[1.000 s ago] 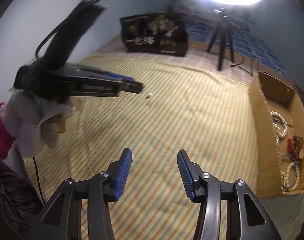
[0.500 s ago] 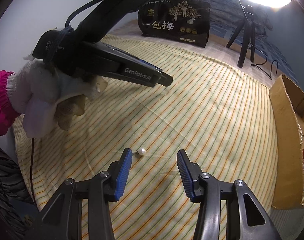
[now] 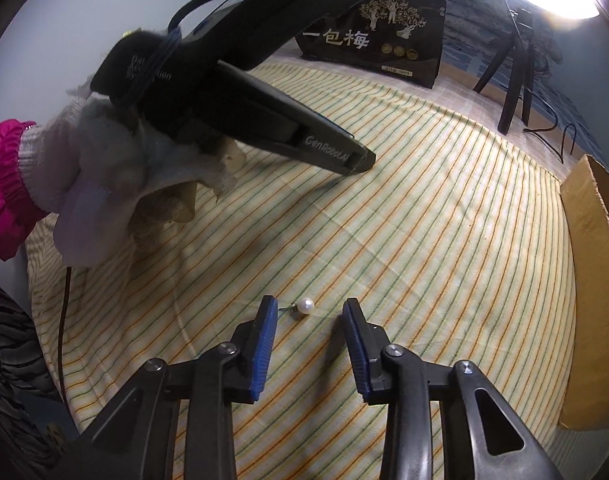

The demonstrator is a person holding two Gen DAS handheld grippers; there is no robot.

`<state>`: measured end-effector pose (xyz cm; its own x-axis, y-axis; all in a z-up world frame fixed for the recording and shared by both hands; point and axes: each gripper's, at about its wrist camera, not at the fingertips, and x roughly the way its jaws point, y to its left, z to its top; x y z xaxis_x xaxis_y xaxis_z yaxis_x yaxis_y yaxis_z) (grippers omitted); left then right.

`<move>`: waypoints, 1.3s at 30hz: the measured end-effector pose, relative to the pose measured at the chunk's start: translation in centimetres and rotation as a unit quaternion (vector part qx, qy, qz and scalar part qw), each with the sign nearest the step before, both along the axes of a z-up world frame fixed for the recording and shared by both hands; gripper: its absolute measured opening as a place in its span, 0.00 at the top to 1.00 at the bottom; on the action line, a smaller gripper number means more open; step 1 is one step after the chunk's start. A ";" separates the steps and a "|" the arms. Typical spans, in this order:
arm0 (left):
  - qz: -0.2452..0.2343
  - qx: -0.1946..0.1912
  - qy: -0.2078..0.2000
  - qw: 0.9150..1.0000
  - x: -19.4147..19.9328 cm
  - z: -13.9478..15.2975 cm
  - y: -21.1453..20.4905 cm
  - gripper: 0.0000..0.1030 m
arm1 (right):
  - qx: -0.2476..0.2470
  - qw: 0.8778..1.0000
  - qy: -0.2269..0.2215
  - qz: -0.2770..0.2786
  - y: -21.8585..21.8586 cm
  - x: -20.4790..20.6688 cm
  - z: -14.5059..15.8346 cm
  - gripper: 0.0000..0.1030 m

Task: Organize jewelry
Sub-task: 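Close the left tool on the small white pearl, then carry the pearl into the cardboard box with the left tool and open it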

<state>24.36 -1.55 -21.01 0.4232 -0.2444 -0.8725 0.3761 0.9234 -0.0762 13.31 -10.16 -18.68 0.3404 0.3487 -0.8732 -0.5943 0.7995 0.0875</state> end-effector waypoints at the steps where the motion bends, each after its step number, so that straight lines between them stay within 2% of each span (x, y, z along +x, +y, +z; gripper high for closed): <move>1: -0.001 0.000 0.000 1.000 0.0 0.0 0.0 0.80 | -0.001 1.000 -0.001 -0.001 0.0 0.0 0.0 0.69; 7: -0.001 0.001 -0.001 1.000 0.2 -0.1 0.0 0.80 | 0.001 1.000 -0.001 -0.004 0.0 0.5 -0.1 0.77; 12: -0.004 0.005 -0.006 1.000 0.1 -0.1 0.0 0.82 | -0.001 1.000 -0.001 0.008 0.6 0.5 -0.3 0.90; 13: -0.004 0.006 -0.006 1.000 0.1 -0.1 0.0 0.86 | -0.001 1.000 -0.001 0.009 0.7 0.5 -0.3 0.90; 21: -0.009 0.012 -0.012 1.000 -0.2 -0.1 -0.2 0.94 | 0.007 1.000 -0.003 0.011 0.6 0.2 0.0 0.91; 39: 0.006 -0.003 -0.030 1.000 -0.7 1.3 1.2 0.94 | 0.014 1.000 -0.020 0.004 -0.3 0.0 1.4 0.91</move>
